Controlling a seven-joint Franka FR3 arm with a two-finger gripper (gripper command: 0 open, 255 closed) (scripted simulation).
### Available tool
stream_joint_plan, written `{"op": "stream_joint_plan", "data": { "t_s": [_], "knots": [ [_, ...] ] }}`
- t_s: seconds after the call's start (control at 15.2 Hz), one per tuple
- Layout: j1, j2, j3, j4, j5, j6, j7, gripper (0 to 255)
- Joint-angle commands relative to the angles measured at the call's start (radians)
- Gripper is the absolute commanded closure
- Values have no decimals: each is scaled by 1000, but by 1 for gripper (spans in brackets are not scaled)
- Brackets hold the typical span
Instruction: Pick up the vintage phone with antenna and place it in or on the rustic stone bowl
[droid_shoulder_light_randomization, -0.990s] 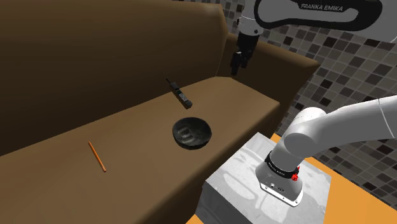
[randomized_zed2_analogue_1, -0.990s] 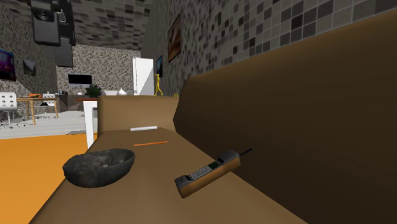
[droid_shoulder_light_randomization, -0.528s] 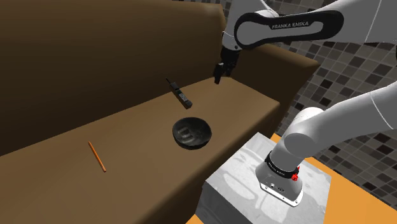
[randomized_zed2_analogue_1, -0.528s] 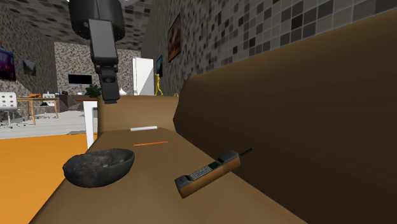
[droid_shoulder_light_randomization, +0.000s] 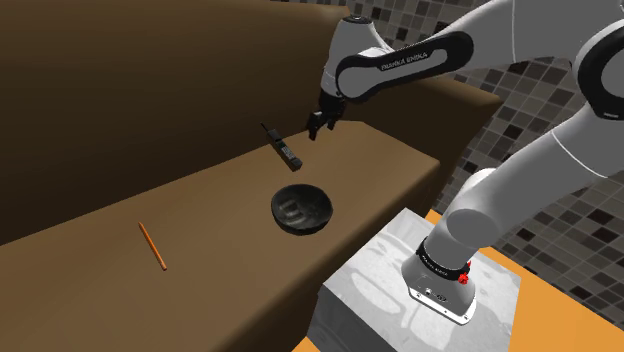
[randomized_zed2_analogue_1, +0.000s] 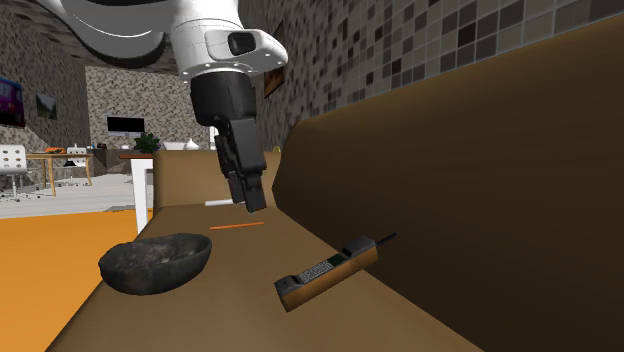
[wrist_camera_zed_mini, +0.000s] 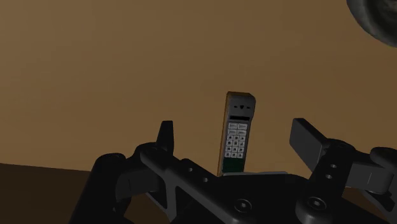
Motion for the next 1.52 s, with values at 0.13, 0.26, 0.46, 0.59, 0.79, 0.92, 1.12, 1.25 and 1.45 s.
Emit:
{"op": "stream_joint_plan", "data": {
  "t_s": [0.13, 0.26, 0.46, 0.59, 0.79, 0.92, 1.12, 1.25, 1.45],
  "knots": [
    [-8, 146, 9, 43, -15, 149, 39, 0],
    [-10, 219, 15, 76, -28, 211, 64, 0],
    [-11, 331, 21, 138, -53, 292, 105, 0],
    [-9, 406, 22, 187, -73, 339, 134, 0],
    [-2, 503, 18, 260, -100, 392, 172, 0],
    [-1, 529, 14, 266, -107, 411, 177, 0],
    [1, 568, 9, 277, -118, 438, 185, 0],
    [2, 594, 5, 286, -125, 456, 190, 0],
    [3, 602, 3, 288, -127, 461, 192, 0]
  ]
}}
